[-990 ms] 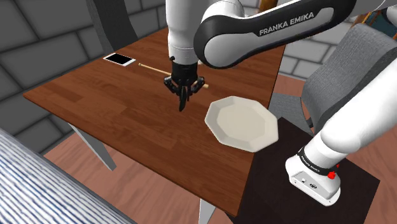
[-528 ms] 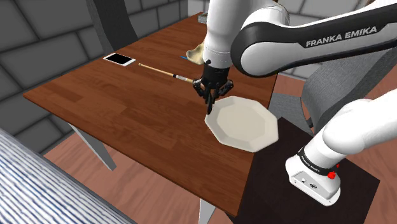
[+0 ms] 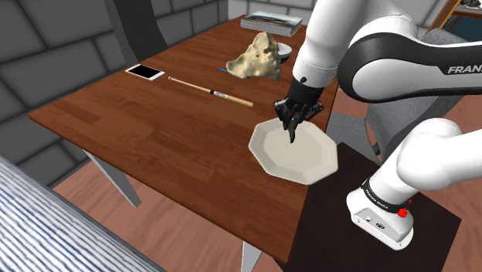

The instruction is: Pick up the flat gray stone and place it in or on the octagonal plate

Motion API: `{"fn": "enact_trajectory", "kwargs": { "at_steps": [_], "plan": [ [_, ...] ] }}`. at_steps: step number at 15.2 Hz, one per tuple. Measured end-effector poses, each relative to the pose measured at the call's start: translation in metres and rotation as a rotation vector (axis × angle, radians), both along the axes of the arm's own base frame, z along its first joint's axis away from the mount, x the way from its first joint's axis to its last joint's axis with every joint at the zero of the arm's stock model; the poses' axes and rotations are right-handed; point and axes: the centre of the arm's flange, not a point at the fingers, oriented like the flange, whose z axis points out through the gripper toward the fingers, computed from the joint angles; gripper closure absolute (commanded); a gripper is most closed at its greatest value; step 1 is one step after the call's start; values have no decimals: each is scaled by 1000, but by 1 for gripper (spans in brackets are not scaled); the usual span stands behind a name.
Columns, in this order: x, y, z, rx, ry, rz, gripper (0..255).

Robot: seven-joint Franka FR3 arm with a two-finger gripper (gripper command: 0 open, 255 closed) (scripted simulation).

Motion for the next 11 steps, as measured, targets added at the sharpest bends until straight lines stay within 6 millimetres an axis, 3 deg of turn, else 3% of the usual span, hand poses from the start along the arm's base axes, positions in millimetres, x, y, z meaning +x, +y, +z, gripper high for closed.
{"fn": "enact_trajectory", "kwargs": {
  "at_steps": [3, 11],
  "plan": [
    [-21, -20, -10, 1, 0, 1, 255],
    [-24, -22, -52, 2, 1, 1, 255]
  ]
}}
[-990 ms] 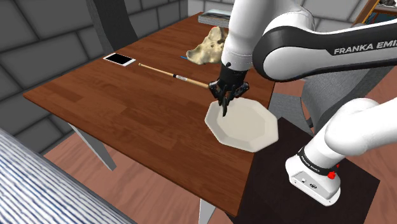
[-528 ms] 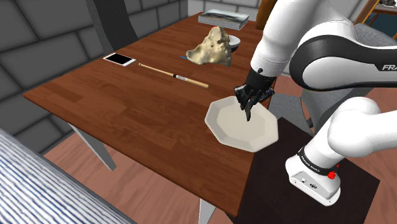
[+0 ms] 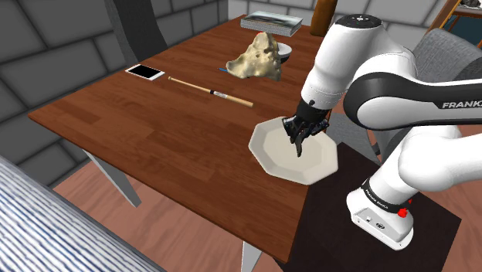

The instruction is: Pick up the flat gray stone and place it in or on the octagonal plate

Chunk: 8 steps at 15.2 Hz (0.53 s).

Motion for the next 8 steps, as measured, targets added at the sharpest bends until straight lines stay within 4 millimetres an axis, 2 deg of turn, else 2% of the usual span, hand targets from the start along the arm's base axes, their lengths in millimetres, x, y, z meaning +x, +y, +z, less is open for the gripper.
{"fn": "enact_trajectory", "kwargs": {
  "at_steps": [3, 8],
  "plan": [
    [0, -1, -12, 0, 0, 0, 255],
    [0, -1, -14, 0, -1, 0, 255]
  ]
}}
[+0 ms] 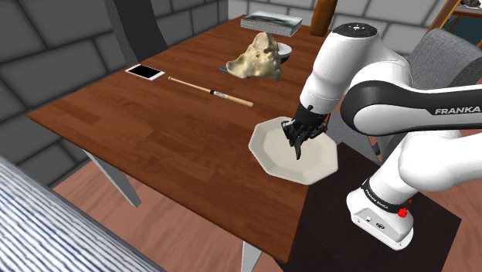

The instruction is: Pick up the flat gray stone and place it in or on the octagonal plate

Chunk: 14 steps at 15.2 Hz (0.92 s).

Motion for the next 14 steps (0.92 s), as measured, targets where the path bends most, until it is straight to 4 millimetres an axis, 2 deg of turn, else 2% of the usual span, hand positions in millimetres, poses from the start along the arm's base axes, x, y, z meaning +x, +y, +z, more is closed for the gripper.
{"fn": "enact_trajectory", "kwargs": {
  "at_steps": [1, 7, 11, 14],
  "plan": [
    [0, 0, 0, 0, 0, 0, 0],
    [0, 0, 0, 0, 0, 0, 0],
    [-5, 2, 39, 1, -1, 0, 0],
    [-6, 2, 48, 0, -1, 0, 0]
  ]
}}
